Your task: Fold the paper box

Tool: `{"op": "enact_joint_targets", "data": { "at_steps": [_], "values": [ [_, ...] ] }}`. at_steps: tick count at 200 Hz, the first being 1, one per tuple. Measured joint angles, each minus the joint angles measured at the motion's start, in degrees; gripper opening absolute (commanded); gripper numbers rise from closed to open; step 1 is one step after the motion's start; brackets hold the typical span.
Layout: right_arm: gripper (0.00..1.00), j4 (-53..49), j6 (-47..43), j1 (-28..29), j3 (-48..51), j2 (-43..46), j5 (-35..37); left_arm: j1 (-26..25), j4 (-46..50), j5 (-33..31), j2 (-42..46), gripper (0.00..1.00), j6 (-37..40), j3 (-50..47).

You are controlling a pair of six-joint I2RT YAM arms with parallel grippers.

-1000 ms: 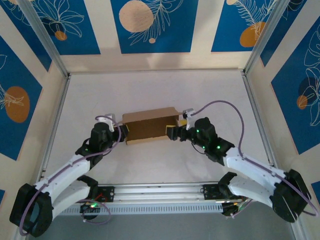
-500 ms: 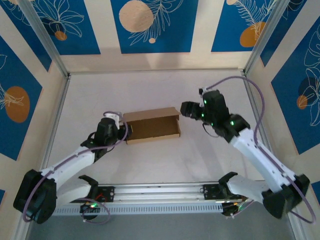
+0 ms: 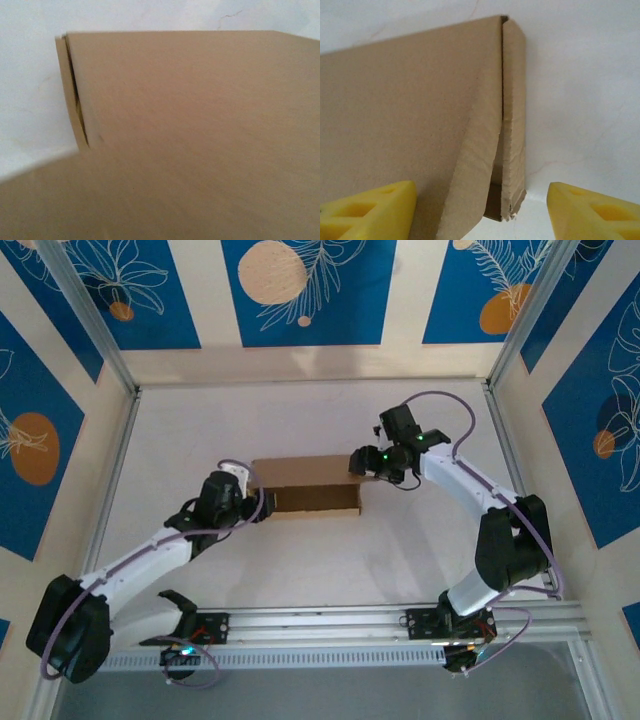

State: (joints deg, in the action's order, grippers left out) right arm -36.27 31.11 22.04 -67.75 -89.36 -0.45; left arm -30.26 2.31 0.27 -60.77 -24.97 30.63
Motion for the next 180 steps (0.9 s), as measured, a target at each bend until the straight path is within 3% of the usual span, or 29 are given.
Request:
{"op": "enact_joint_targets", "data": {
  "at_steps": [74, 113, 151, 180],
  "values": [
    [0.7, 1.18, -0.87, 1.75, 2.64, -0.57, 1.6, -0.04, 15.08, 4.0, 10.84, 0.83, -3.13, 2.69],
    [0.7, 1.07, -0.9, 1.99, 2.64, -1.79, 2.19, -0.04, 21.14, 5.11, 13.46, 0.82, -5.05, 3.82],
    [0.71, 0.85, -1.33, 2.01, 2.62, -1.86, 2.84, 0.26, 30.29, 1.36, 18.8, 0.83, -4.7, 7.8],
    [0.71, 0.7, -1.95, 2.29, 2.62, -1.88, 3.1, 3.5, 31.26, 0.2, 18.03, 0.83, -2.93, 14.23]
  ]
}}
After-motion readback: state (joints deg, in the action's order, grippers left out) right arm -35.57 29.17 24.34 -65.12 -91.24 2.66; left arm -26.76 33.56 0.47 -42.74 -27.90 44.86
